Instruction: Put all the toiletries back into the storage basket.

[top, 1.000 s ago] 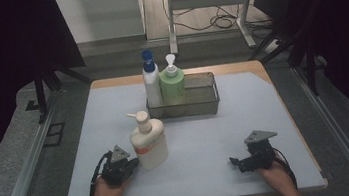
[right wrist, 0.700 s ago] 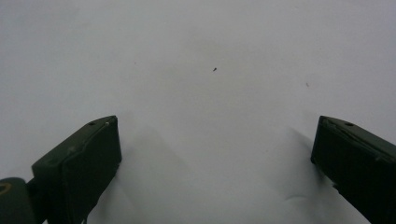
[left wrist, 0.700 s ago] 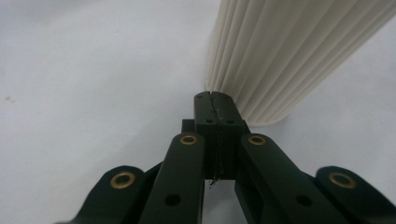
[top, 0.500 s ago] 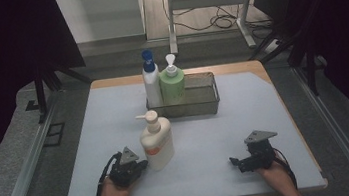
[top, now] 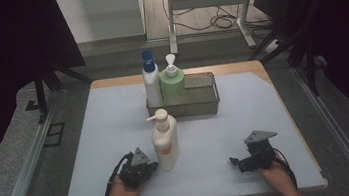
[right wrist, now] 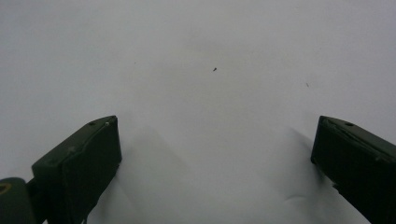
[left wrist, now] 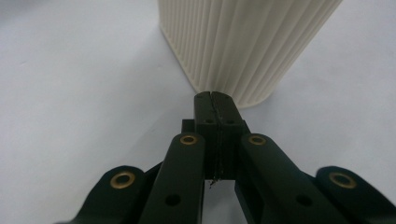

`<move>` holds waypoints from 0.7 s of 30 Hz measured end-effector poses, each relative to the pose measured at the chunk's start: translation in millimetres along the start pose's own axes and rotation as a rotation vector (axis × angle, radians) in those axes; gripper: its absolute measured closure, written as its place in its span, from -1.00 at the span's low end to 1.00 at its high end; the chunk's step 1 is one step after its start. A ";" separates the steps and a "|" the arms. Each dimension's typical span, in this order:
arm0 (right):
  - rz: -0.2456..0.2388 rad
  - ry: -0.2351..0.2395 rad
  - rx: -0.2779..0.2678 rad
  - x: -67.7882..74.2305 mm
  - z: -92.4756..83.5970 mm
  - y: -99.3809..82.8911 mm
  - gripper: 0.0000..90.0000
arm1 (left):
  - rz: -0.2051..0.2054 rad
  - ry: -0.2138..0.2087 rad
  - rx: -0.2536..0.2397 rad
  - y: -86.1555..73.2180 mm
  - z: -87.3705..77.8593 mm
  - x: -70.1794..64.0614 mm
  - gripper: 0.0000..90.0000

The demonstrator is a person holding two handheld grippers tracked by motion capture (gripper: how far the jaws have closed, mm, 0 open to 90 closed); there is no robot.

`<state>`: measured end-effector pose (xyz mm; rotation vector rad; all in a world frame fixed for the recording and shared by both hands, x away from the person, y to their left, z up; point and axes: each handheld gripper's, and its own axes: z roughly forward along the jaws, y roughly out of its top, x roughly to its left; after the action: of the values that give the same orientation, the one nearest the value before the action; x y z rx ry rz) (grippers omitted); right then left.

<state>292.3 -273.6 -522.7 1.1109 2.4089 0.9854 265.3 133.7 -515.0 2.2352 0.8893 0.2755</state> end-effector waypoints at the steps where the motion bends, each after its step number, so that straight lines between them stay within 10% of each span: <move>1: 0.001 0.001 0.000 0.0 0.0 0.0 -0.97 | 0.002 -0.003 -0.001 0.9 1.0 -1.0 0.98; 21: 0.000 0.001 0.000 -0.2 0.0 0.0 -0.97 | 0.070 -0.061 -0.006 19.5 20.5 -21.5 0.98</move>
<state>292.4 -273.7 -522.7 1.1111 2.4097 0.9866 268.2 98.4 -515.4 2.2600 0.7776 0.2404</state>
